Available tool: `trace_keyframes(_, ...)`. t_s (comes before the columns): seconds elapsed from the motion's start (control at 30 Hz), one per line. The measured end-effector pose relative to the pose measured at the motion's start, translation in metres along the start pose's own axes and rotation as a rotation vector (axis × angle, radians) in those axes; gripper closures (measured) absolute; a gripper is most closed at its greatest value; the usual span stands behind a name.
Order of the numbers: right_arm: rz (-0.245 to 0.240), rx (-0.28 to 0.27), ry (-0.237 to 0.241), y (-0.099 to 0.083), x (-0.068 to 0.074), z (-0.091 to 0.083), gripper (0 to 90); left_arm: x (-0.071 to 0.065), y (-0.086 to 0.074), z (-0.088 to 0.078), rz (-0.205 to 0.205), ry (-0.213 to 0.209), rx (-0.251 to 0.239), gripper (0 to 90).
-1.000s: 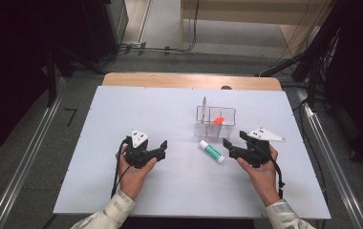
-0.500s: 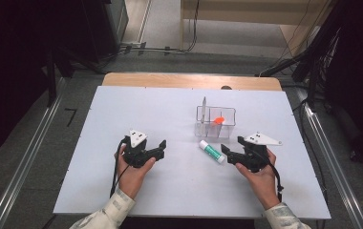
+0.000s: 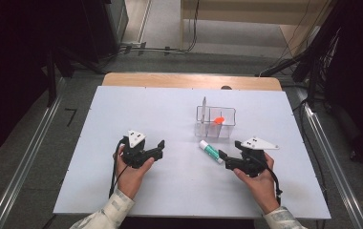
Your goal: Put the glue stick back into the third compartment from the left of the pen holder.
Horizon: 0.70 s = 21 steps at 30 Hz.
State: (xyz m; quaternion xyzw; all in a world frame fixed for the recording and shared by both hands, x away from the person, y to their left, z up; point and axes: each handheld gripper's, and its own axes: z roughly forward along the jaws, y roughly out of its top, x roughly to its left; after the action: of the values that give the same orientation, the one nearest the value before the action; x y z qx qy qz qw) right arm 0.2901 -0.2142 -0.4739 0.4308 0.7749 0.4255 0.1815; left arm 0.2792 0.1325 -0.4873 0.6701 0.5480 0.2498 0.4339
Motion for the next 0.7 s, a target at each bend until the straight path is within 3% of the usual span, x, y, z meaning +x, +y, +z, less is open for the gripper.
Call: trace_keyframes(0.7,-0.074,0.097,0.022,-0.004,0.012,0.028,24.1,0.006,0.001,0.000,-0.022,0.009,-0.003,21.8)
